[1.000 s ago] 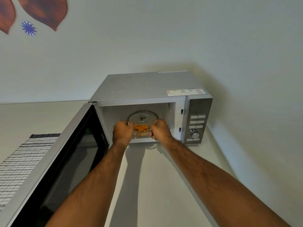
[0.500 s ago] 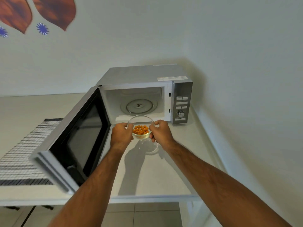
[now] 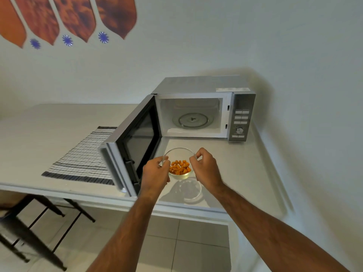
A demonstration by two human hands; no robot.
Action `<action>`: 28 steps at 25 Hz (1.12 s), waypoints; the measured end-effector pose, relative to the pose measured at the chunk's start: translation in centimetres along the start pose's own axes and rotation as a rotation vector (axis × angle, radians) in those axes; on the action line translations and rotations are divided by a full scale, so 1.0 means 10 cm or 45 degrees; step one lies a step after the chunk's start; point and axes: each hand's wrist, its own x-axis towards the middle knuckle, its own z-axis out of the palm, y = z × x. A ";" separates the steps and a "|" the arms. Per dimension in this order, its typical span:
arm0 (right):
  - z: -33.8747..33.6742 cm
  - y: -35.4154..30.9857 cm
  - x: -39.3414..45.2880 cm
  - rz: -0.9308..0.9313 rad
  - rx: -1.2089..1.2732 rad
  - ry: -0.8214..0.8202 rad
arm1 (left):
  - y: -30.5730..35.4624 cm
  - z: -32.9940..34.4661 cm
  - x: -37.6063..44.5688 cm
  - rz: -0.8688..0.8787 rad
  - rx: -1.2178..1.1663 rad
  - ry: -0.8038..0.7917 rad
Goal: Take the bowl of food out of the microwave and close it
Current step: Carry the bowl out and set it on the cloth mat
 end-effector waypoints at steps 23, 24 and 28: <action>2.33 -0.60 -1.28 0.000 0.350 -0.545 | -1.73 -2.32 -0.07 -0.151 -0.051 -0.015; 2.48 -0.68 -1.29 0.030 0.375 -0.562 | -1.80 -2.44 0.04 -0.139 -0.035 -0.011; 3.03 -0.92 -1.17 0.084 0.428 -0.586 | -2.05 -2.84 0.50 -0.093 0.023 -0.014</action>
